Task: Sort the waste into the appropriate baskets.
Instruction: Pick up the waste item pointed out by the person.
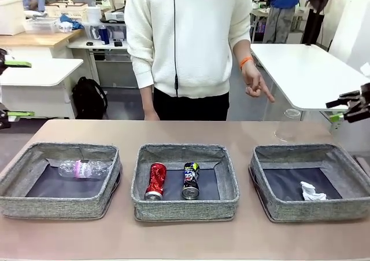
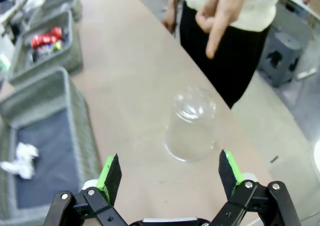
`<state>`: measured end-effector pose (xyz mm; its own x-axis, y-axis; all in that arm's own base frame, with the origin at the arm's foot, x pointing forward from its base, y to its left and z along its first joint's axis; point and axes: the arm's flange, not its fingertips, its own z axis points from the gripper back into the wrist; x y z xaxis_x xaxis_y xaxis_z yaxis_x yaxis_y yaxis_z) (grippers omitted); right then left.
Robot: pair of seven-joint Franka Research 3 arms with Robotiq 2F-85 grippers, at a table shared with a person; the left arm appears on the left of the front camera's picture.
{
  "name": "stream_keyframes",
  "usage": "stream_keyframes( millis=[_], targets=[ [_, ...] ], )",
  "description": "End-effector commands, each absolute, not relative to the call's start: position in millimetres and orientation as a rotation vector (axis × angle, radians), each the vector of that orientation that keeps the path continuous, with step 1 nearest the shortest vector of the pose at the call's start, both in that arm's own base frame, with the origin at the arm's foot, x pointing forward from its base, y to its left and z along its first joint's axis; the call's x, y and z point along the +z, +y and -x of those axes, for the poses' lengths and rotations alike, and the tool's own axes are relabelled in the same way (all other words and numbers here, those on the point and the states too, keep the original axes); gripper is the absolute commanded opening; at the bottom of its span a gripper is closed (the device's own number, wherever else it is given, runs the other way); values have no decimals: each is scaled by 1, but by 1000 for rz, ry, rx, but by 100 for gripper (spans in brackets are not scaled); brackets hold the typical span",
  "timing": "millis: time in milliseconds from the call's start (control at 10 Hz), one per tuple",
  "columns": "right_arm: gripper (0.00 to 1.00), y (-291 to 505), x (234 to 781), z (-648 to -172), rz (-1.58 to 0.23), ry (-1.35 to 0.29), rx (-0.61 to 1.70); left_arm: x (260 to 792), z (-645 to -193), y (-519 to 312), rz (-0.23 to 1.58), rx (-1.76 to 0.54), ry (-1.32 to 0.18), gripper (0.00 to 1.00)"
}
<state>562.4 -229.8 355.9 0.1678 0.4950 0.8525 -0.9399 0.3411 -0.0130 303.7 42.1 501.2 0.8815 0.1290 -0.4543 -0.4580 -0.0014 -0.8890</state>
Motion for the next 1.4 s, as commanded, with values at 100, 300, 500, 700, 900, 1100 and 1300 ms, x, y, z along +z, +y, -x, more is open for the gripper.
stream_keyframes(
  millis=[100, 300, 500, 700, 900, 1100, 1300],
  targets=[
    [100, -218, 327, -595, -566, -899, 1193, 503, -302, 41, 1526, 451, 264, 100],
    [100, -201, 311, -614, -595, -860, 1190, 503, -302, 41, 1526, 451, 264, 100],
    [100, -189, 303, -621, -628, -857, 1196, 503, -302, 41, 1526, 451, 264, 100],
    [100, -172, 289, -628, -640, -866, 1178, 503, -302, 41, 1526, 451, 264, 100],
    [100, -154, 279, -633, -682, -898, 1161, 503, -302, 41, 1526, 451, 264, 100],
    [100, -142, 268, -637, -735, -908, 1134, 503, -302, 41, 1526, 451, 264, 100],
    [100, -137, 261, -638, -784, -931, 1097, 503, -302, 41, 1526, 451, 264, 100]
  ],
)
